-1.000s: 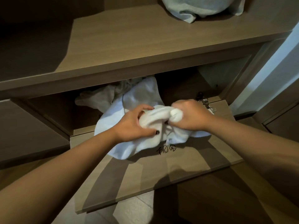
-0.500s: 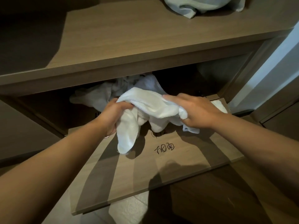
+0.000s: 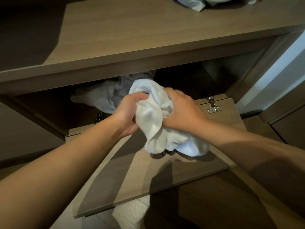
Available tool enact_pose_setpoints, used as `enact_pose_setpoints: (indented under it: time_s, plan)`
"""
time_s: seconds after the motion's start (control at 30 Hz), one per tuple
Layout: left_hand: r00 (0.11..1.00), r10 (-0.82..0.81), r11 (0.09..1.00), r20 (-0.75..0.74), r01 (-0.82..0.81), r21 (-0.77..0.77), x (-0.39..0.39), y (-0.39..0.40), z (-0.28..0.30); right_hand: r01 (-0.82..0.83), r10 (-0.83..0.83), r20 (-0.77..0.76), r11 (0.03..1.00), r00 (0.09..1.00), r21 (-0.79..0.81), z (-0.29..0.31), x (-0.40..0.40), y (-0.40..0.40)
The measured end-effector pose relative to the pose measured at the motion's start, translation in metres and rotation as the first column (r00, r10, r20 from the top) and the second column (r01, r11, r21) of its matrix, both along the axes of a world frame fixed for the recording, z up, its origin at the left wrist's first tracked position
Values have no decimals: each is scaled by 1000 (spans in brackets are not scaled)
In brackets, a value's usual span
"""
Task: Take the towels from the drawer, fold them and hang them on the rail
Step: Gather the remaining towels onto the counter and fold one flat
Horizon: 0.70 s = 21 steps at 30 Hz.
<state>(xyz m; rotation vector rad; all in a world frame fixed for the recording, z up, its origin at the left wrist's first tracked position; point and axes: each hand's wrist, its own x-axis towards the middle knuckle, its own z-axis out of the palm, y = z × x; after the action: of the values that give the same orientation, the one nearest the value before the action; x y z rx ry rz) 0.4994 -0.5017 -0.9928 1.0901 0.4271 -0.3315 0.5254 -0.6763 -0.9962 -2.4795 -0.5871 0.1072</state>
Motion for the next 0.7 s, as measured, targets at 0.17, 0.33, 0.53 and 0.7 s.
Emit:
enact_pose_setpoints:
  time_s: [0.17, 0.33, 0.53, 0.7]
  plan:
    - [985, -73, 934, 159, 12, 357, 5, 20, -37, 54, -2, 211, 969, 977, -240, -9, 13, -20]
    - [966, -10, 384, 260, -236, 893, 17, 58, -72, 93, 90, 197, 647, 976, -757, -42, 28, -39]
    - [985, -157, 45, -77, 84, 995, 45, 63, -93, 39, 49, 75, 512, 996, -858, -63, 42, -28]
    - [916, -270, -171, -295, 256, 951, 62, 49, -114, 15, 57, 47, 471, 997, -882, -68, 42, -20]
